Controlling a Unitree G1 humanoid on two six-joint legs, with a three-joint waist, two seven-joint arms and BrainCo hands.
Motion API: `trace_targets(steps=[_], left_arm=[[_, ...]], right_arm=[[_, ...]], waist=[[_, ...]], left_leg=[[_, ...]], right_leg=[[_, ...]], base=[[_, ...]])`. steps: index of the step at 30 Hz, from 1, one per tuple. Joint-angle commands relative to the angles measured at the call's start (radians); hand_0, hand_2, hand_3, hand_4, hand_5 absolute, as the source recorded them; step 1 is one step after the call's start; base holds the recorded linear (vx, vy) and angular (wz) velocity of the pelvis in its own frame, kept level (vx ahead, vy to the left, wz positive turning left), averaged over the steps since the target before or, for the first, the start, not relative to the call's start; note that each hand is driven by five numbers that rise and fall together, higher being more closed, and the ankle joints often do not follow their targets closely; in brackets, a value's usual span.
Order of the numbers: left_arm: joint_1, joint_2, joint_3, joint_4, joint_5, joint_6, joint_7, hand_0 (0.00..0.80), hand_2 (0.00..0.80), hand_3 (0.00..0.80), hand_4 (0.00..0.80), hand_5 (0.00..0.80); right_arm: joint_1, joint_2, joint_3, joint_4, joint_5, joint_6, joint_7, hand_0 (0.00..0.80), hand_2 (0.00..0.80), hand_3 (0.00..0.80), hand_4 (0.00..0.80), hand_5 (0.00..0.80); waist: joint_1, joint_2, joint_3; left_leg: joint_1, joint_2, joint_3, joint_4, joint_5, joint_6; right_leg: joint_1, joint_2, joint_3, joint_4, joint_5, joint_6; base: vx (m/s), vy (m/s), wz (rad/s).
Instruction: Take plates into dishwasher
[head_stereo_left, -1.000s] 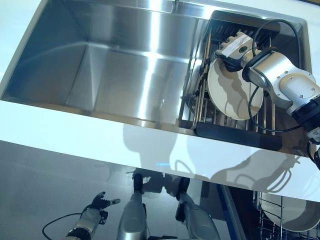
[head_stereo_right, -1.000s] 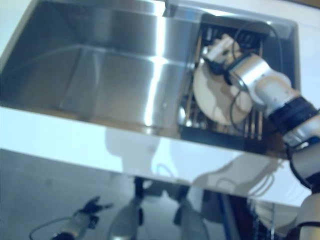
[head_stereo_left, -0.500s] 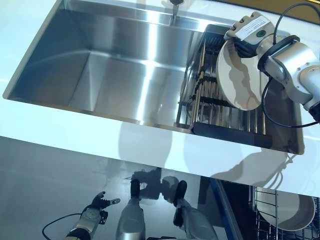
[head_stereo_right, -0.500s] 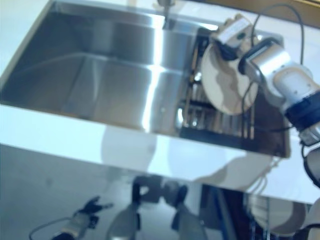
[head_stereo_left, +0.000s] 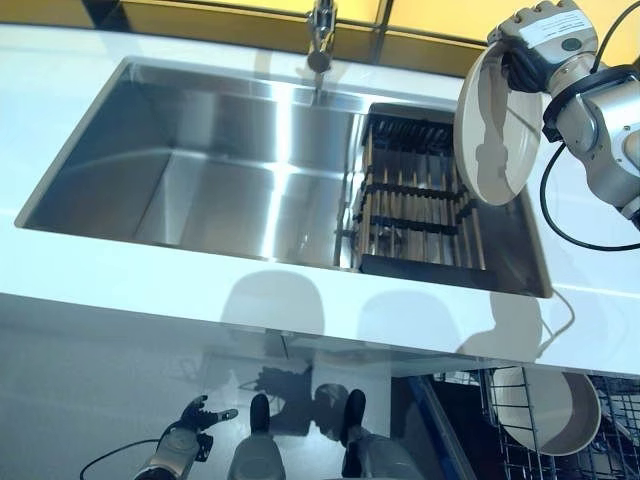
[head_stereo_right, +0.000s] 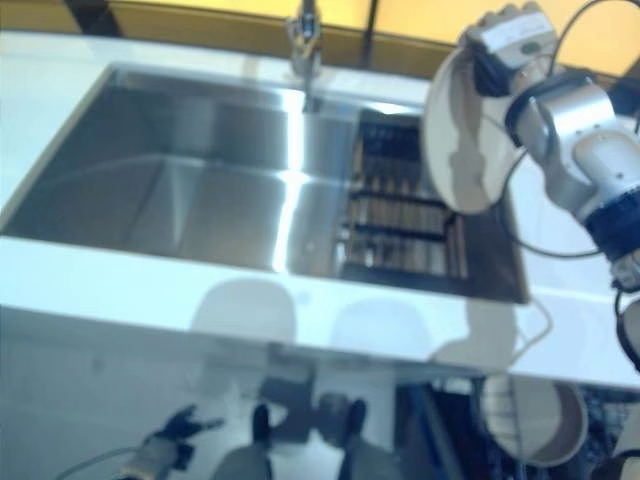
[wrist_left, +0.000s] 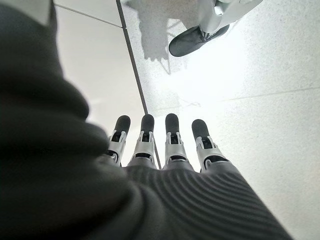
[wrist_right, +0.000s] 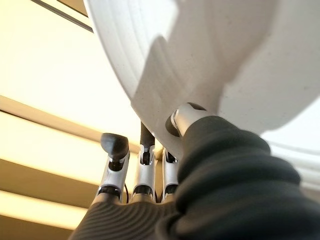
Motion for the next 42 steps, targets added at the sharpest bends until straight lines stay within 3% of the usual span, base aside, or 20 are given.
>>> trace_targets(steps=[1, 5, 11, 23, 35, 42], left_arm=[[-0.023, -0.001, -0.049, 0.049, 0.028, -0.009, 0.008, 0.0, 0.0, 0.0, 0.0, 0.0], [-0.012, 0.002, -0.05, 0.06, 0.043, -0.015, 0.0, 0.0, 0.0, 0.0, 0.0, 0.0], [-0.005, 0.015, -0.058, 0.071, 0.05, -0.02, -0.013, 0.0, 0.0, 0.0, 0.0, 0.0], [0.003, 0.021, -0.058, 0.088, 0.073, -0.028, -0.034, 0.0, 0.0, 0.0, 0.0, 0.0], [-0.001, 0.022, -0.052, 0.098, 0.101, -0.033, -0.041, 0.0, 0.0, 0.0, 0.0, 0.0], [-0.01, 0.019, -0.044, 0.106, 0.107, -0.034, -0.043, 0.0, 0.0, 0.0, 0.0, 0.0]], right_arm=[[-0.089, -0.055, -0.079, 0.042, 0.139, 0.072, -0.074, 0.8, 0.8, 0.8, 0.8, 0.8], [-0.048, -0.08, -0.128, 0.074, 0.178, 0.093, -0.047, 0.8, 0.8, 0.8, 0.8, 0.8], [-0.031, -0.121, -0.15, 0.145, 0.214, 0.066, -0.068, 0.8, 0.8, 0.8, 0.8, 0.8], [0.106, -0.209, -0.262, 0.21, 0.287, 0.132, -0.023, 0.8, 0.8, 0.8, 0.8, 0.8], [0.24, -0.276, -0.321, 0.273, 0.205, 0.18, 0.112, 0.8, 0.8, 0.8, 0.8, 0.8], [0.364, -0.297, -0.425, 0.275, 0.171, 0.222, 0.147, 0.8, 0.8, 0.8, 0.8, 0.8]], waist=[[0.0, -0.03, -0.048], [-0.01, -0.036, -0.073], [-0.03, -0.042, -0.099], [-0.077, -0.047, -0.122], [-0.123, -0.052, -0.133], [-0.154, -0.049, -0.132]], left_leg=[[0.036, -0.029, 0.026, -0.002, -0.091, 0.017], [0.061, -0.024, 0.034, -0.002, -0.102, 0.018], [0.097, -0.016, 0.05, -0.002, -0.114, 0.017], [0.131, -0.008, 0.081, -0.002, -0.13, 0.019], [0.148, -0.002, 0.118, -0.002, -0.134, 0.02], [0.157, 0.001, 0.143, -0.002, -0.136, 0.02]], right_leg=[[0.082, -0.017, 0.014, 0.001, -0.098, 0.099], [0.095, -0.016, 0.03, 0.001, -0.1, 0.102], [0.112, -0.013, 0.057, 0.001, -0.103, 0.105], [0.115, -0.005, 0.106, 0.001, -0.1, 0.109], [0.099, 0.002, 0.141, 0.001, -0.087, 0.111], [0.089, 0.005, 0.164, 0.001, -0.078, 0.114]], base=[[0.038, 0.012, -0.11], [0.066, 0.015, -0.18], [0.05, 0.015, -0.13], [0.01, 0.01, -0.11], [-0.007, 0.008, -0.07], [-0.009, 0.01, -0.15]])
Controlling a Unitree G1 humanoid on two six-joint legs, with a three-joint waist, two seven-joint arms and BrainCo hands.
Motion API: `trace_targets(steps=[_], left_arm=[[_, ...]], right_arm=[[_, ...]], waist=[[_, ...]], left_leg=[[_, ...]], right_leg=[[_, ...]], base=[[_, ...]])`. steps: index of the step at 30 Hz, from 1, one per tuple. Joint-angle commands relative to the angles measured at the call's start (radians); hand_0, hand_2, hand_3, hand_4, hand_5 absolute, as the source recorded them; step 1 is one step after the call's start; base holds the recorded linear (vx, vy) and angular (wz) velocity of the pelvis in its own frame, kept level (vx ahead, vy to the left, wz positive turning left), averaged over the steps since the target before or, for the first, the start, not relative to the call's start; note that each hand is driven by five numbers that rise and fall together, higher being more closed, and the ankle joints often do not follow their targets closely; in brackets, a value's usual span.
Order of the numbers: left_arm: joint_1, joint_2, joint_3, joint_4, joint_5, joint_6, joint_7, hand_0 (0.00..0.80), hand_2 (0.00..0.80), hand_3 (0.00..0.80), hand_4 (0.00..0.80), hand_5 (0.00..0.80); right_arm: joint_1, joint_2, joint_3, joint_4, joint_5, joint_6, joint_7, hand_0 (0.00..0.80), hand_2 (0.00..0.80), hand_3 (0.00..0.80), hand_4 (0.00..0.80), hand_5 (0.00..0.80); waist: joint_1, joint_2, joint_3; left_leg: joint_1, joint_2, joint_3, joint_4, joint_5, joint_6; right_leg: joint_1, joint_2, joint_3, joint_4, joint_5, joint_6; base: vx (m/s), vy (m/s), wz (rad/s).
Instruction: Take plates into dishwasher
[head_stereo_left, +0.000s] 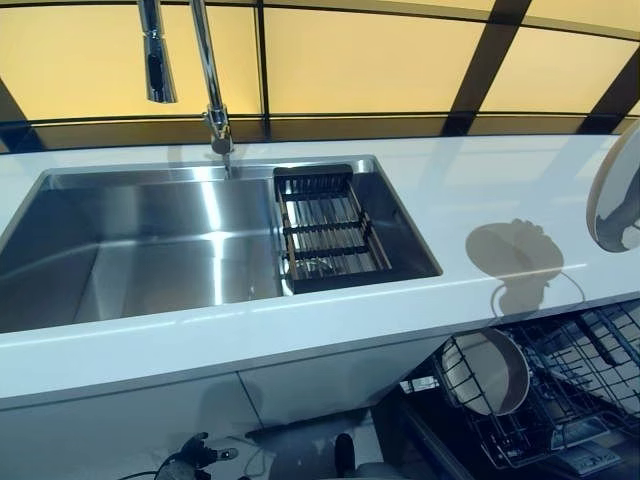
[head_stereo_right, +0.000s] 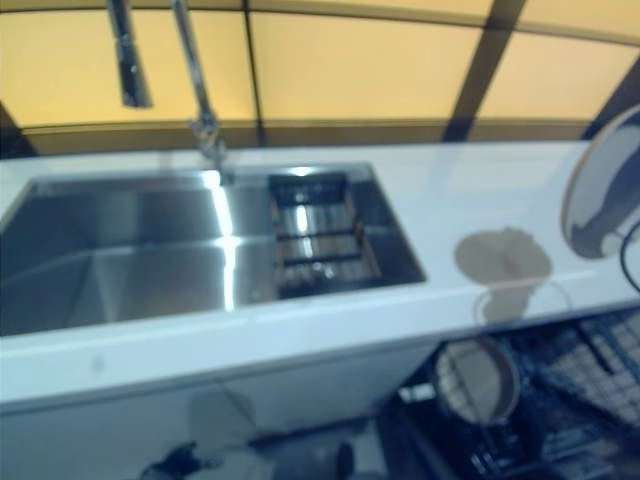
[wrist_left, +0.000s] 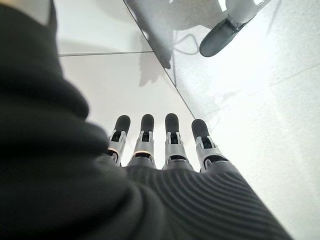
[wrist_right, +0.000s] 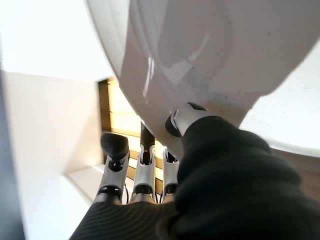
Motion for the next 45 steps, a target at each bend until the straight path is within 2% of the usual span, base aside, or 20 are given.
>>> trace_targets(steps=[1, 10, 16, 22, 26, 29, 32, 36, 41, 45], left_arm=[[-0.063, 0.034, -0.012, 0.039, 0.038, -0.031, -0.003, 0.0, 0.0, 0.0, 0.0, 0.0], [-0.083, 0.032, 0.01, 0.045, 0.035, -0.019, -0.005, 0.0, 0.0, 0.0, 0.0, 0.0], [-0.091, 0.029, 0.024, 0.05, 0.042, -0.022, -0.005, 0.0, 0.0, 0.0, 0.0, 0.0], [-0.102, 0.031, 0.031, 0.048, 0.043, -0.009, -0.003, 0.0, 0.0, 0.0, 0.0, 0.0], [-0.107, 0.034, 0.035, 0.048, 0.051, -0.004, -0.006, 0.0, 0.0, 0.0, 0.0, 0.0], [-0.107, 0.037, 0.042, 0.053, 0.061, -0.007, -0.012, 0.0, 0.0, 0.0, 0.0, 0.0], [-0.103, 0.038, 0.041, 0.056, 0.07, -0.014, -0.014, 0.0, 0.0, 0.0, 0.0, 0.0], [-0.103, 0.042, 0.032, 0.056, 0.077, -0.016, -0.018, 0.0, 0.0, 0.0, 0.0, 0.0], [-0.101, 0.049, 0.033, 0.06, 0.088, -0.015, -0.031, 0.0, 0.0, 0.0, 0.0, 0.0], [-0.091, 0.052, 0.03, 0.057, 0.084, -0.014, -0.026, 0.0, 0.0, 0.0, 0.0, 0.0]], right_arm=[[-0.029, -0.07, -0.076, 0.026, -0.056, 0.047, 0.0, 0.8, 0.8, 0.8, 0.8, 0.8], [0.194, -0.079, -0.226, -0.028, -0.176, 0.076, 0.143, 0.8, 0.8, 0.8, 0.8, 0.8], [0.31, -0.058, -0.291, -0.049, -0.205, 0.086, 0.222, 0.8, 0.8, 0.8, 0.8, 0.8], [0.365, -0.022, -0.329, -0.042, -0.203, 0.145, 0.314, 0.8, 0.8, 0.8, 0.8, 0.8], [0.386, 0.005, -0.348, -0.031, -0.149, 0.184, 0.371, 0.8, 0.8, 0.8, 0.8, 0.8], [0.375, 0.039, -0.35, 0.001, -0.096, 0.247, 0.482, 0.8, 0.8, 0.8, 0.8, 0.8], [0.352, 0.052, -0.343, 0.106, -0.126, 0.219, 0.563, 0.8, 0.8, 0.8, 0.8, 0.8], [0.327, 0.048, -0.332, 0.194, -0.102, 0.196, 0.611, 0.8, 0.8, 0.8, 0.8, 0.8], [0.309, 0.058, -0.339, 0.208, 0.03, 0.22, 0.616, 0.8, 0.8, 0.8, 0.8, 0.8], [0.263, 0.048, -0.338, 0.156, 0.131, 0.235, 0.56, 0.8, 0.8, 0.8, 0.8, 0.8]], waist=[[-0.008, -0.028, 0.027], [-0.06, -0.024, 0.034], [-0.074, -0.026, 0.042], [-0.077, -0.027, 0.048], [-0.075, -0.027, 0.052], [-0.07, -0.029, 0.053], [-0.06, -0.03, 0.05], [-0.049, -0.034, 0.051], [-0.042, -0.037, 0.049], [-0.04, -0.039, 0.045]], left_leg=[[0.044, -0.002, -0.023, 0.003, -0.084, 0.017], [0.046, 0.002, 0.018, 0.008, -0.088, 0.02], [0.048, 0.001, 0.032, 0.011, -0.091, 0.023], [0.047, -0.001, 0.038, 0.013, -0.092, 0.026], [0.046, -0.001, 0.039, 0.013, -0.092, 0.027], [0.05, -0.002, 0.037, 0.014, -0.092, 0.027], [0.053, 0.0, 0.034, 0.012, -0.092, 0.026], [0.051, 0.003, 0.027, 0.011, -0.088, 0.025], [0.058, 0.004, 0.018, 0.007, -0.087, 0.024], [0.062, 0.003, 0.013, 0.006, -0.086, 0.021]], right_leg=[[0.07, -0.016, 0.002, 0.004, -0.088, 0.097], [0.044, -0.012, 0.035, 0.004, -0.076, 0.097], [0.031, -0.013, 0.044, 0.007, -0.068, 0.098], [0.021, -0.016, 0.045, 0.009, -0.061, 0.099], [0.019, -0.018, 0.042, 0.009, -0.058, 0.099], [0.018, -0.02, 0.039, 0.01, -0.055, 0.096], [0.02, -0.02, 0.033, 0.009, -0.054, 0.095], [0.024, -0.019, 0.028, 0.007, -0.054, 0.094], [0.027, -0.02, 0.023, 0.007, -0.05, 0.094], [0.033, -0.02, 0.022, 0.006, -0.05, 0.094]], base=[[-0.02, 0.01, -0.15], [-0.02, 0.022, -0.13], [-0.006, 0.011, -0.1], [-0.008, 0.002, -0.03], [-0.002, -0.002, -0.01], [0.005, -0.01, -0.04], [0.001, -0.013, 0.0], [-0.005, -0.037, 0.02], [0.002, -0.016, 0.01], [0.009, -0.004, 0.0]])
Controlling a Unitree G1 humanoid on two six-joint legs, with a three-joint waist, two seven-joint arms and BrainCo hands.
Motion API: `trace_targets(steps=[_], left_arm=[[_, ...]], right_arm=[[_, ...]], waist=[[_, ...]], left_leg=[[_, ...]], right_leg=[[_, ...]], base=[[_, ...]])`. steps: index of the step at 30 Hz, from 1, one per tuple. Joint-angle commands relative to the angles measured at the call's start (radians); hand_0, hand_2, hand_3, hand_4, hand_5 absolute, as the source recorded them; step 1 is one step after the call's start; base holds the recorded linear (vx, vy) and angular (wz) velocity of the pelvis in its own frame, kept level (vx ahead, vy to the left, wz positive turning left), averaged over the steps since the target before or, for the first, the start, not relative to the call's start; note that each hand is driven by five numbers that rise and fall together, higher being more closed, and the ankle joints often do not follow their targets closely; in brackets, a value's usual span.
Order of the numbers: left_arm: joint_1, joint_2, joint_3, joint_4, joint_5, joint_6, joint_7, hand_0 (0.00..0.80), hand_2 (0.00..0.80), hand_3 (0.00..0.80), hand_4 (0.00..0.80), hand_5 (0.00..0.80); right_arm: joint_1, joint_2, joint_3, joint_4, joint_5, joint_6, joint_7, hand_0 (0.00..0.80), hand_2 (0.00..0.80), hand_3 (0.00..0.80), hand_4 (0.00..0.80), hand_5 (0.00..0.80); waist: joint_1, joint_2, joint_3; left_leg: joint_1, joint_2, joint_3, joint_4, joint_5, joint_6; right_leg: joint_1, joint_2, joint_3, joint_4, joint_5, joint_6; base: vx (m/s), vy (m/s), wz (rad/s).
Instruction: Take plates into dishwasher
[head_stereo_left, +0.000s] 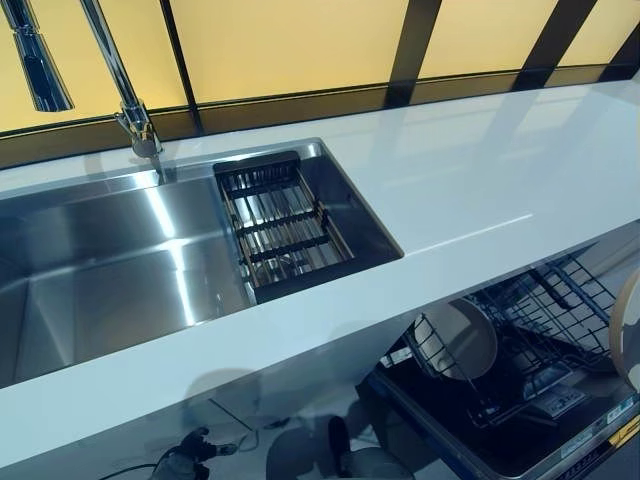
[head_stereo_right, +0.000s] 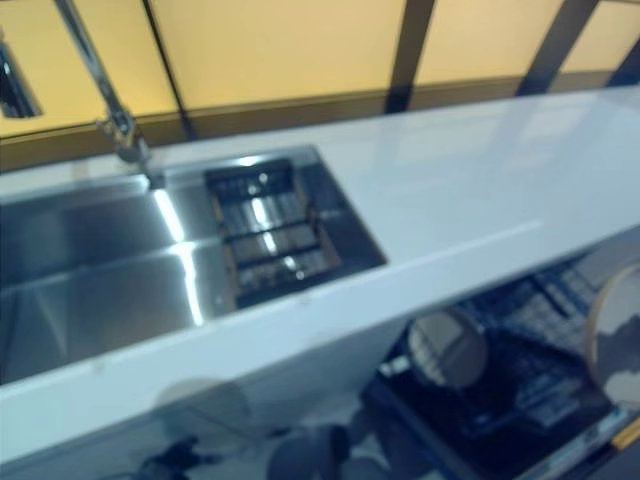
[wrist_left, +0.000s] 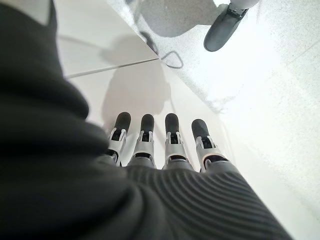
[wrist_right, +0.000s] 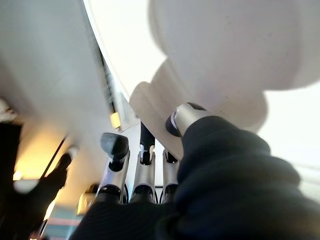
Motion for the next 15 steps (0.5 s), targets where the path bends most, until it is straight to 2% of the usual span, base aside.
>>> trace_targets(steps=[1, 4, 8, 9, 15], left_arm=[[-0.051, 0.053, -0.003, 0.025, 0.014, -0.016, 0.01, 0.0, 0.0, 0.0, 0.0, 0.0], [-0.048, 0.052, -0.004, 0.022, 0.005, -0.014, 0.017, 0.0, 0.0, 0.0, 0.0, 0.0], [-0.045, 0.055, -0.011, 0.023, -0.002, -0.017, 0.017, 0.0, 0.0, 0.0, 0.0, 0.0], [-0.044, 0.057, -0.017, 0.023, -0.006, -0.019, 0.015, 0.0, 0.0, 0.0, 0.0, 0.0], [-0.034, 0.044, -0.031, 0.027, -0.014, -0.028, 0.021, 0.0, 0.0, 0.0, 0.0, 0.0]], right_arm=[[-0.169, -0.012, 0.009, -0.03, 0.057, 0.01, -0.056, 0.8, 0.8, 0.8, 0.8, 0.8], [-0.254, -0.023, 0.061, -0.067, 0.087, 0.012, -0.109, 0.8, 0.8, 0.8, 0.8, 0.8], [-0.387, -0.03, 0.145, -0.088, 0.108, -0.022, -0.215, 0.8, 0.8, 0.8, 0.8, 0.8], [-0.448, -0.032, 0.192, -0.099, 0.089, -0.059, -0.258, 0.8, 0.8, 0.8, 0.8, 0.8], [-0.666, -0.012, 0.383, -0.141, 0.089, -0.059, -0.339, 0.8, 0.8, 0.8, 0.8, 0.8]], waist=[[0.04, -0.047, 0.016], [0.044, -0.049, 0.018], [0.056, -0.048, 0.021], [0.062, -0.048, 0.022], [0.085, -0.048, 0.019]], left_leg=[[0.041, -0.006, -0.062, 0.007, -0.061, 0.025], [0.041, -0.008, -0.065, 0.006, -0.06, 0.024], [0.036, -0.01, -0.073, 0.004, -0.056, 0.022], [0.032, -0.011, -0.075, 0.005, -0.055, 0.021], [0.022, -0.014, -0.095, 0.005, -0.051, 0.019]], right_leg=[[0.054, -0.031, -0.021, 0.006, -0.055, 0.085], [0.055, -0.031, -0.023, 0.007, -0.055, 0.085], [0.058, -0.031, -0.027, 0.005, -0.057, 0.083], [0.059, -0.031, -0.03, 0.005, -0.059, 0.083], [0.062, -0.033, -0.047, 0.004, -0.064, 0.081]], base=[[0.0, 0.0, 0.0], [0.0, 0.0, 0.0], [-0.002, 0.001, 0.01], [-0.008, 0.002, 0.04], [0.011, 0.002, 0.04]])
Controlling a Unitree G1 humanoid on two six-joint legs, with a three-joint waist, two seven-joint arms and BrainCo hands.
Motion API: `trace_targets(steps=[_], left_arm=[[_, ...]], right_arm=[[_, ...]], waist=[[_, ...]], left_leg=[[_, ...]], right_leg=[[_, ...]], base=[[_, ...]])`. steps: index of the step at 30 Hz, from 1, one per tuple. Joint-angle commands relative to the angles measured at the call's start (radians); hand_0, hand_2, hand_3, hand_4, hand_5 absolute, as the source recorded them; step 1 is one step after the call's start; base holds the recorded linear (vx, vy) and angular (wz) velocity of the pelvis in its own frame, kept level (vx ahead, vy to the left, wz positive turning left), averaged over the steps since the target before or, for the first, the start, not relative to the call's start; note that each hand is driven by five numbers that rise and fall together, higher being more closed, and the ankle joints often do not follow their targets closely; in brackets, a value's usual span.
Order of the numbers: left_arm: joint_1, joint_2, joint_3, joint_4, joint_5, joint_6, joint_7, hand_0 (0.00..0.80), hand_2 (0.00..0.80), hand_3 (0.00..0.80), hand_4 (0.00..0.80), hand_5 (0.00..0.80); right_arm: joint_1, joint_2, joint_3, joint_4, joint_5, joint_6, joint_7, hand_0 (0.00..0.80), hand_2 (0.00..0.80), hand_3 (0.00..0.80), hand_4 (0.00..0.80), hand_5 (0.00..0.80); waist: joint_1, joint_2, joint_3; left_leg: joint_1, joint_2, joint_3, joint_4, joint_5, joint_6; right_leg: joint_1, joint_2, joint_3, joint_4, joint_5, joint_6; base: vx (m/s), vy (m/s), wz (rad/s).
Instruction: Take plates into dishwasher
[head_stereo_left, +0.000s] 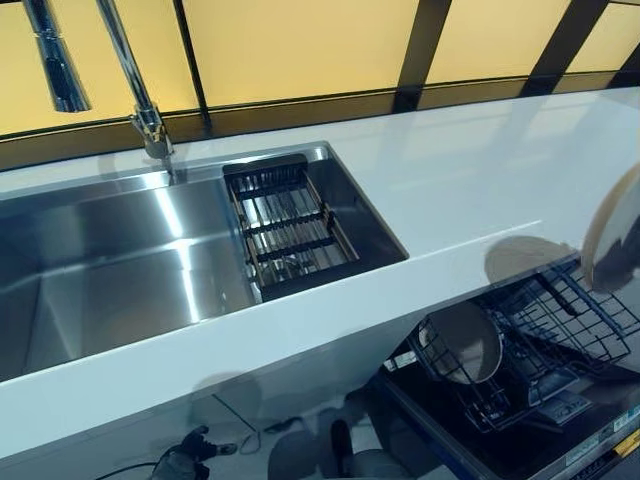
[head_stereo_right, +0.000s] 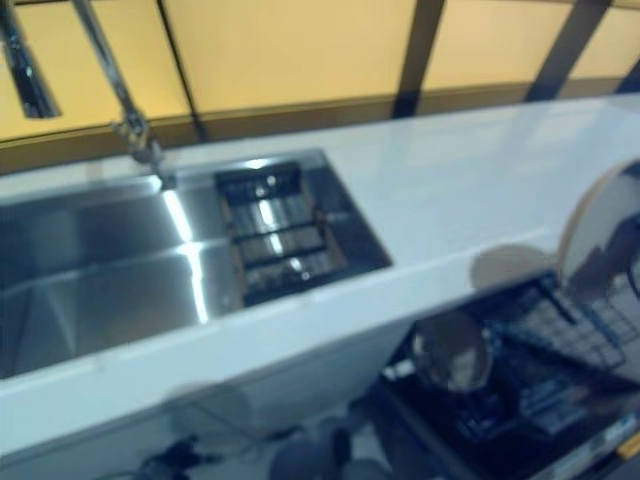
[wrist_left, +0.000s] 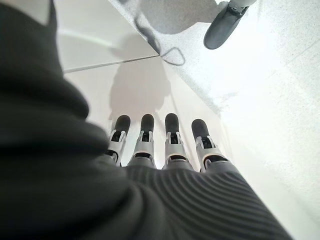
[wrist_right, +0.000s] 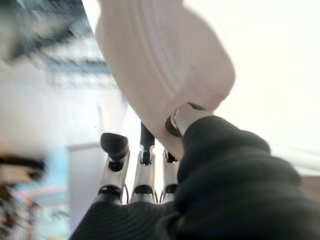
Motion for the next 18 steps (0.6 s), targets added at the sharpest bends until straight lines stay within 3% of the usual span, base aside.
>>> trace_targets(steps=[1, 6, 18], left_arm=[[-0.034, 0.043, -0.032, 0.023, -0.014, -0.027, 0.02, 0.0, 0.0, 0.0, 0.0, 0.0], [-0.035, 0.036, -0.041, 0.024, -0.013, -0.02, 0.023, 0.0, 0.0, 0.0, 0.0, 0.0], [-0.036, 0.038, -0.055, 0.018, -0.022, -0.013, 0.03, 0.0, 0.0, 0.0, 0.0, 0.0]], right_arm=[[-0.184, -0.002, 0.08, 0.009, -0.007, -0.03, -0.074, 0.8, 0.8, 0.8, 0.8, 0.8], [-0.249, 0.039, 0.135, 0.012, -0.049, -0.049, -0.115, 0.8, 0.8, 0.8, 0.8, 0.8], [-0.367, 0.087, 0.288, 0.018, -0.227, -0.093, -0.061, 0.8, 0.8, 0.8, 0.8, 0.8]], waist=[[0.044, -0.052, 0.016], [0.068, -0.051, 0.012], [0.106, -0.051, 0.029]], left_leg=[[0.013, -0.014, -0.08, 0.004, -0.051, 0.017], [0.002, -0.016, -0.098, 0.004, -0.048, 0.016], [-0.028, -0.014, -0.127, 0.004, -0.035, 0.012]], right_leg=[[0.048, -0.031, -0.038, 0.004, -0.063, 0.083], [0.055, -0.035, -0.06, 0.004, -0.07, 0.082], [0.052, -0.042, -0.092, 0.004, -0.073, 0.082]], base=[[0.01, -0.001, 0.09], [0.017, -0.015, 0.15], [0.008, -0.02, 0.11]])
